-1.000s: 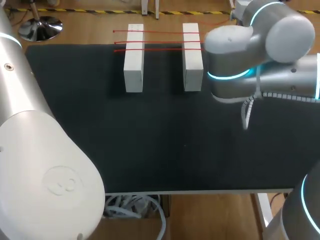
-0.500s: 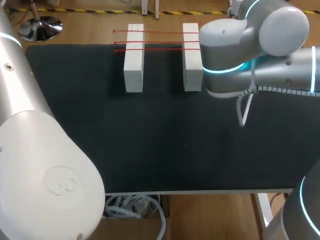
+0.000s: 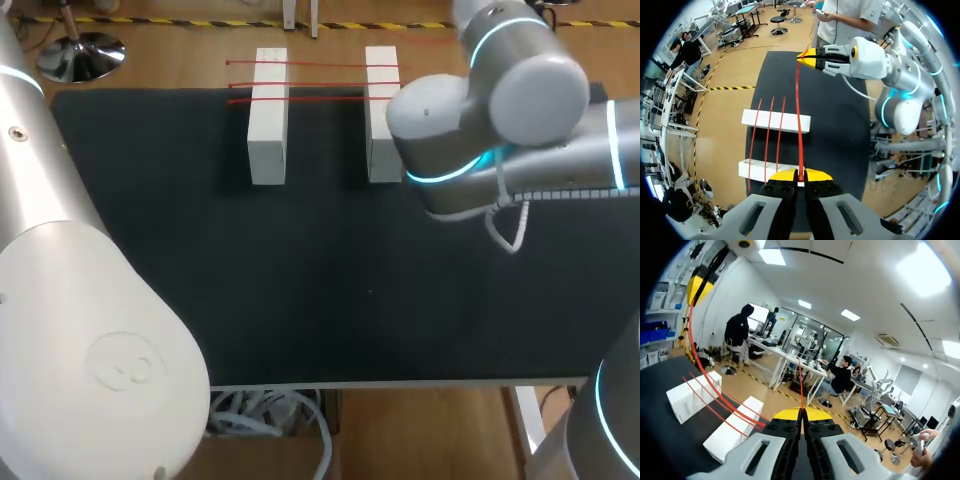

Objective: Grab the tape and strap the tape.

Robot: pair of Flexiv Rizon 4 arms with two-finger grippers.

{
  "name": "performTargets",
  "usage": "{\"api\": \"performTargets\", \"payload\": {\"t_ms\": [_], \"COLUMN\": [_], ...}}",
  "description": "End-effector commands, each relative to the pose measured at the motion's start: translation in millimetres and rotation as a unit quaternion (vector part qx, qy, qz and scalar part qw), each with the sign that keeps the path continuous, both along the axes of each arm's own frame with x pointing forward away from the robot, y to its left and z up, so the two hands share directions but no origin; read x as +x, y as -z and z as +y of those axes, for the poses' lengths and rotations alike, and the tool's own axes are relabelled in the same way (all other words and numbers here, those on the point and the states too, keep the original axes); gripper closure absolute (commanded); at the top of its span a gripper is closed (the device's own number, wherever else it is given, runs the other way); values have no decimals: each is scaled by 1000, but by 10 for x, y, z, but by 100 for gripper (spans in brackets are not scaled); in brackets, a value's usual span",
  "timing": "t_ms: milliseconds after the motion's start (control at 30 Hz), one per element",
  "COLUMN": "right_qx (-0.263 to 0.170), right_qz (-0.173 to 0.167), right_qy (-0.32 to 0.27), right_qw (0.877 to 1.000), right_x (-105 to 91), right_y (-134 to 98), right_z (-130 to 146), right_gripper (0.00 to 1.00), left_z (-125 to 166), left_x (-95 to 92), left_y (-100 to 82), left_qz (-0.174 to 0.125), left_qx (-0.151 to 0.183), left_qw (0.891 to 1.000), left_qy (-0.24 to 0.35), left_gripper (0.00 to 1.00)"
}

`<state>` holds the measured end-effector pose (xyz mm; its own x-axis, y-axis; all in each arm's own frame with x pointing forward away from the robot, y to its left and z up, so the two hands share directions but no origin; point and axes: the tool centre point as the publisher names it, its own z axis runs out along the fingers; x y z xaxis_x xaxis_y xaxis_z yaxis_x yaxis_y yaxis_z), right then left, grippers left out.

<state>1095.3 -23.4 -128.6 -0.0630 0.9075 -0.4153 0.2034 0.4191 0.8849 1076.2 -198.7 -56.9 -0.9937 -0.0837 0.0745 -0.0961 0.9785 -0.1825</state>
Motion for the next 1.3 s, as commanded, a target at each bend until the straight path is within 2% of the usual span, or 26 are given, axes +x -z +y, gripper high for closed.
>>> {"api": "performTargets", "payload": {"t_ms": [33, 167, 467, 700, 967, 1033, 1067, 1300], "right_qx": [-31, -45, -73, -111, -96, -74, -50, -50], "right_qz": [48, 47, 67, 45, 63, 80, 90, 90], "right_qy": [26, 31, 41, 28, 28, 15, 5, 5], "right_qw": [998, 997, 994, 992, 993, 994, 995, 995], "right_x": [-46, -42, -50, 15, -13, -46, -71, -71], "right_y": [-172, -196, -170, -150, -144, -139, -149, -149], "right_z": [152, 180, 251, 238, 323, 362, 393, 393], "right_gripper": [100, 100, 100, 100, 100, 100, 100, 100], "left_z": [-2, -2, -2, -2, -2, -2, -2, -2], "left_x": [3, 3, 3, 3, 3, 3, 3, 3], "left_y": [-10, -10, -10, -10, -10, -10, -10, -10], "left_qz": [1, 1, 1, 1, 1, 1, 1, 1], "left_qx": [2, 2, 2, 2, 2, 2, 2, 2], "left_qw": [1000, 1000, 1000, 1000, 1000, 1000, 1000, 1000], "left_qy": [0, 0, 0, 0, 0, 0, 0, 0], "left_gripper": [100, 100, 100, 100, 100, 100, 100, 100]}}
